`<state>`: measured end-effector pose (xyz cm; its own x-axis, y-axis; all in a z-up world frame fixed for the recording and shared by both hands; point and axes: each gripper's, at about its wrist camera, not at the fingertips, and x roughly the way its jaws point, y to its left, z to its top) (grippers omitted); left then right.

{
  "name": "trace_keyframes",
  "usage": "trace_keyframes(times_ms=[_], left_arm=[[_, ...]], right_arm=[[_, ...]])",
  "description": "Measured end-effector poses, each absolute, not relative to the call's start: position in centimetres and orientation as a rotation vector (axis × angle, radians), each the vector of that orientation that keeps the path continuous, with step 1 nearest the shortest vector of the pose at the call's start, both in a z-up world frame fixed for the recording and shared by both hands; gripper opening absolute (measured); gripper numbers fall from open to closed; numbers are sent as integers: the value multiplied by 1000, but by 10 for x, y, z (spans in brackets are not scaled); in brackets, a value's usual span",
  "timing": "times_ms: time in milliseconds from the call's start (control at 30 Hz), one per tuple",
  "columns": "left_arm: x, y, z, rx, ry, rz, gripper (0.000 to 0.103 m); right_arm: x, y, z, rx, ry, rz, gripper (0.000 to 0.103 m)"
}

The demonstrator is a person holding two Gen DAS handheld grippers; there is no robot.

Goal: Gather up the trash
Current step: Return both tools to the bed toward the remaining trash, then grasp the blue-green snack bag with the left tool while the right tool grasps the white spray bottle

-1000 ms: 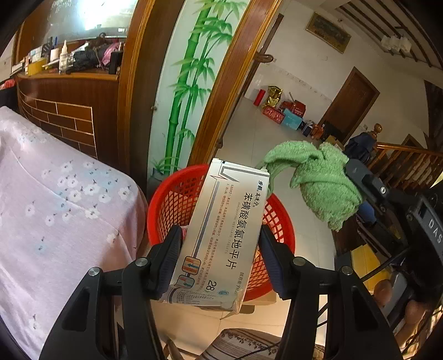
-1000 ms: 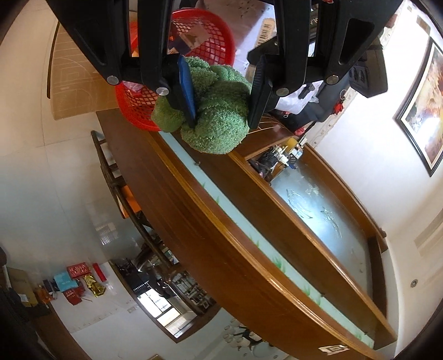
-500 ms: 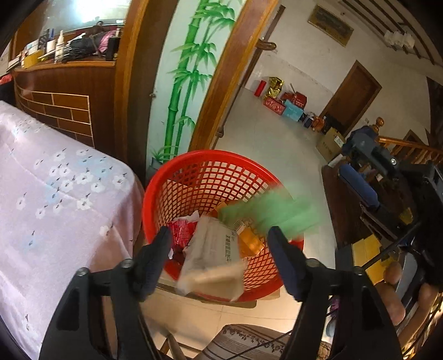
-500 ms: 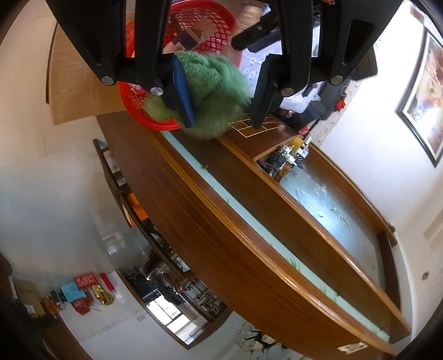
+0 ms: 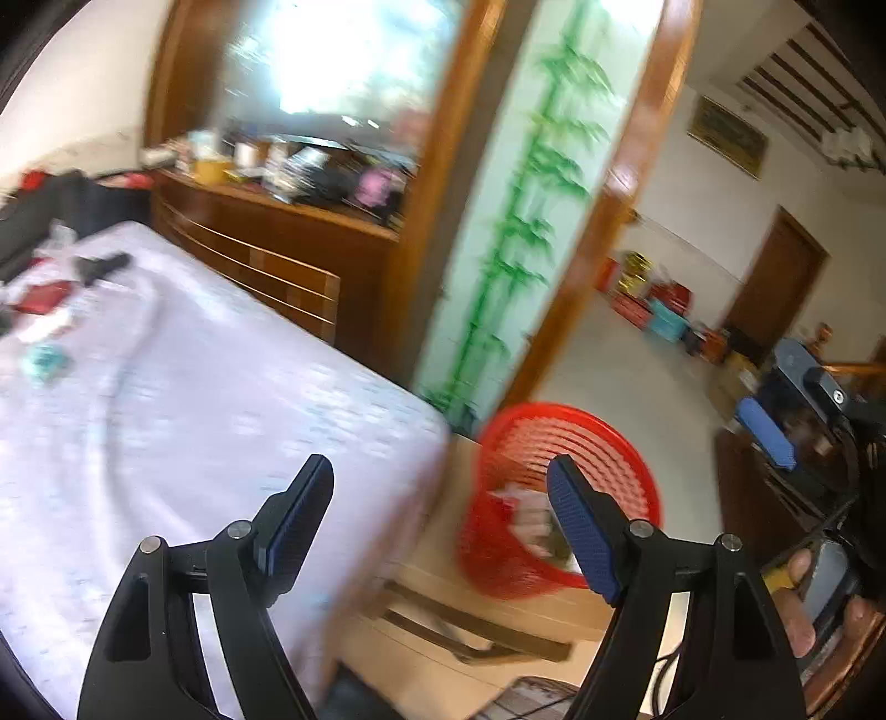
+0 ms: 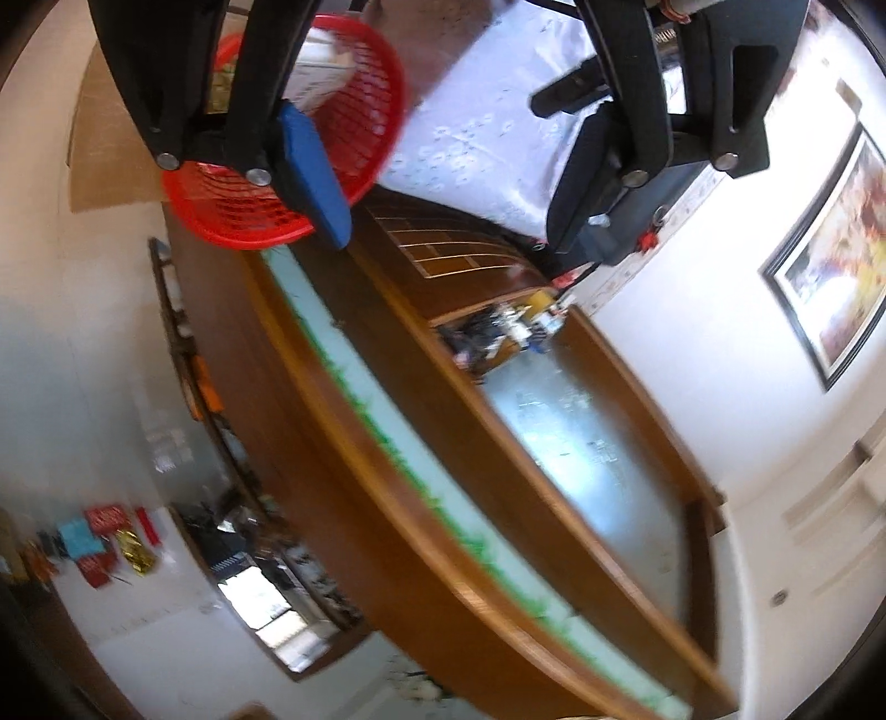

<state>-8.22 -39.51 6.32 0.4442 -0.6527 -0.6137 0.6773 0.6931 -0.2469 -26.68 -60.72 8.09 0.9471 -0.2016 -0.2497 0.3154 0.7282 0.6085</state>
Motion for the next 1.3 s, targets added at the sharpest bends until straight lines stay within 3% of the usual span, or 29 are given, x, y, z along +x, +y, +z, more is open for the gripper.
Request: trace_keyframes(times_ms=[267, 733, 1000, 1300], left_arm=[[-70, -300, 97, -43, 660, -615, 79], [-28, -169, 110, -129, 648, -362, 79], [58, -113, 78, -279, 798, -295, 79], [181, -121, 21, -362, 938, -226, 79]], right_arm=[[-216, -545, 105, 582, 210, -104, 90], [-101, -440, 118, 478, 306, 167, 93], [-21, -413, 109, 441, 393, 275, 93], [67, -400, 73, 498, 478, 393, 93]])
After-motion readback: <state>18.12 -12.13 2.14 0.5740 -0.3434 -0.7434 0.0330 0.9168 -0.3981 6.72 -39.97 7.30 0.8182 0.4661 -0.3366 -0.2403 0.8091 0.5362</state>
